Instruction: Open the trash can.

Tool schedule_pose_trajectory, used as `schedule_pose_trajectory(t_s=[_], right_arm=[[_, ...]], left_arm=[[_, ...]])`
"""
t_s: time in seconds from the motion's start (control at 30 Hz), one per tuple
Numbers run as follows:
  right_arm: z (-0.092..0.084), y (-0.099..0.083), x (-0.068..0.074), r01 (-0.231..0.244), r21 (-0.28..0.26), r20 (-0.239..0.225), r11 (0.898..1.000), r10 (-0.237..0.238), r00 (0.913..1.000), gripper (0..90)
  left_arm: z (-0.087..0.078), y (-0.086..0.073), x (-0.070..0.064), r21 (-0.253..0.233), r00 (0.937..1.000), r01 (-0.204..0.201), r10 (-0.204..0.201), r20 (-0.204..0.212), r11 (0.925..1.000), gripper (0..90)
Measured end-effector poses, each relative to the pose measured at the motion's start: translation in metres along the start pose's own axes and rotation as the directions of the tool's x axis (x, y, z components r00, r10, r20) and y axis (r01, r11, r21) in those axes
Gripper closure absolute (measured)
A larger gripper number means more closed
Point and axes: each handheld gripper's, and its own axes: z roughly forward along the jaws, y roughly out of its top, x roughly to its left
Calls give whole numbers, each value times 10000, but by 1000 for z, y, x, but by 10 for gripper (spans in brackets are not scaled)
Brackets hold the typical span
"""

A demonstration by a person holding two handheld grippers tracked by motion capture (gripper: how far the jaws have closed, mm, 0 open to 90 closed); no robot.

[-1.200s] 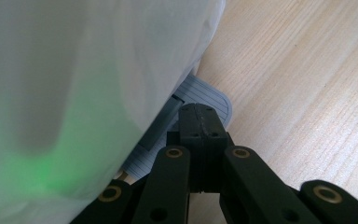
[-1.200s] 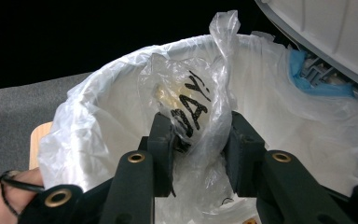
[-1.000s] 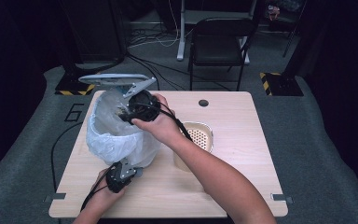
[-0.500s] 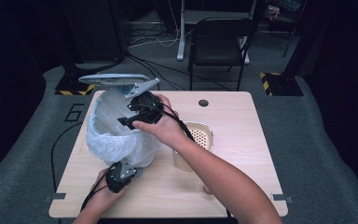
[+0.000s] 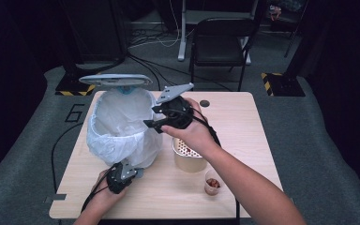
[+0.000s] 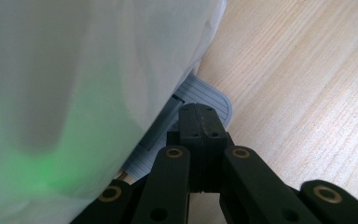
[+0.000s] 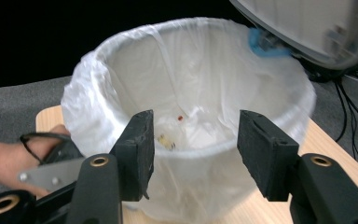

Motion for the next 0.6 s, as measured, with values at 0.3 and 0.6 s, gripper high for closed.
schedule_pose_trajectory(t_s=[0.3, 0.6], right_arm=[[-25, -24, -18, -328, -50, 583, 9994, 331, 9978, 467], [-36, -43, -33, -578, 45, 1085, 9983, 570, 9925, 465]], left_arm=[[1, -1, -1, -98, 9996, 275, -275, -28, 9996, 900], [0, -2, 0, -70, 9986, 502, -501, 187, 9987, 900]])
